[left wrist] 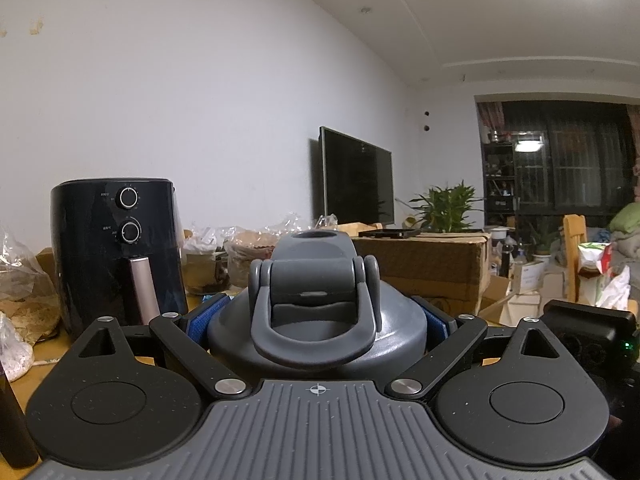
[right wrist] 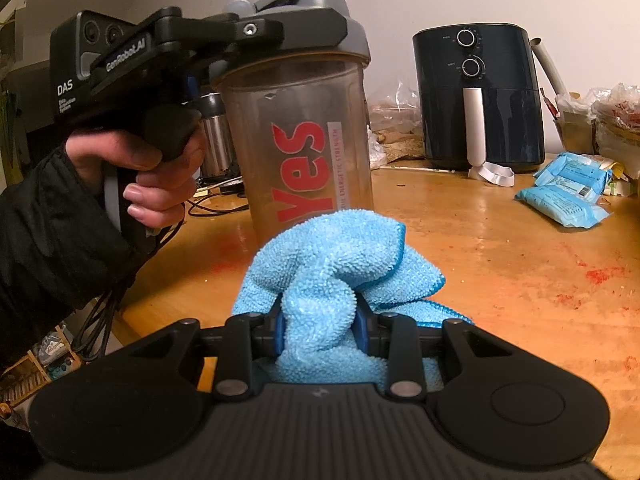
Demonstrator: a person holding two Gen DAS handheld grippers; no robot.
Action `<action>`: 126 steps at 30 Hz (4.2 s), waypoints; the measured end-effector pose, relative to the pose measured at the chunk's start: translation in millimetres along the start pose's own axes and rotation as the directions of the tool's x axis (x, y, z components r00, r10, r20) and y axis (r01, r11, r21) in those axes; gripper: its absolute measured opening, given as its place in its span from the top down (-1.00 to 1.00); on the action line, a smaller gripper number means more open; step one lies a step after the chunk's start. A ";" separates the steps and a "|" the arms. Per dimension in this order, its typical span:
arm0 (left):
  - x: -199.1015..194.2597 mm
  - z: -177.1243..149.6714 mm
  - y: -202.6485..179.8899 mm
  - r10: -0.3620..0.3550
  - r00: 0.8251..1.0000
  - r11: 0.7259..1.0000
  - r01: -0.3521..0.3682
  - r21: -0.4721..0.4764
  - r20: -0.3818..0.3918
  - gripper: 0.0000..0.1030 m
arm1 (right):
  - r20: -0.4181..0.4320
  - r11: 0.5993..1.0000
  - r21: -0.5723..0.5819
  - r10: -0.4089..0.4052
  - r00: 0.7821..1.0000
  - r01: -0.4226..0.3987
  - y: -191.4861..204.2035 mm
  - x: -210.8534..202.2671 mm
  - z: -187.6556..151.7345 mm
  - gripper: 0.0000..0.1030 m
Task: Clean container
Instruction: 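Lift the shaker bottle up off the blue cloth with the left tool, then lower the bottle base back onto the cloth with the left tool, then twist the bottle base against the cloth with the left tool while the right tool holds it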
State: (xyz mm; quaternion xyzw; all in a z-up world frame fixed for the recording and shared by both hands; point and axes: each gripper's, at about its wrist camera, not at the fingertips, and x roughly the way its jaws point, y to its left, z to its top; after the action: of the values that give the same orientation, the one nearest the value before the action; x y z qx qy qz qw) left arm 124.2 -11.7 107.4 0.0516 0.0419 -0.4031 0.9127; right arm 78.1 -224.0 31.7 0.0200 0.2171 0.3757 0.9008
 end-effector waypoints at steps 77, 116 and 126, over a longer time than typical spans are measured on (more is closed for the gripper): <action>13.3 20.9 -58.1 0.568 0.823 0.817 -0.564 -0.121 -0.001 -0.88 | 0.269 0.998 -0.032 -0.040 0.962 0.050 16.6 -75.3 22.1 0.54; 53.1 30.4 -90.1 0.848 0.522 0.508 -0.851 -0.133 -0.096 -1.00 | 0.258 0.998 -0.006 -0.062 0.964 0.066 10.4 -73.2 17.2 0.50; 54.5 31.7 -89.9 0.856 0.507 0.493 -0.859 -0.138 -0.102 -0.85 | 0.258 0.998 -0.005 -0.064 0.964 0.067 11.3 -73.4 16.8 0.49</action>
State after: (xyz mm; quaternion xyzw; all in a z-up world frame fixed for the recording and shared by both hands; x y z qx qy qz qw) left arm 95.3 -115.8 127.0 -0.0089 0.0543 0.1089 0.9925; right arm 31.6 -264.1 76.8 0.0554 0.0960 0.3412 0.9334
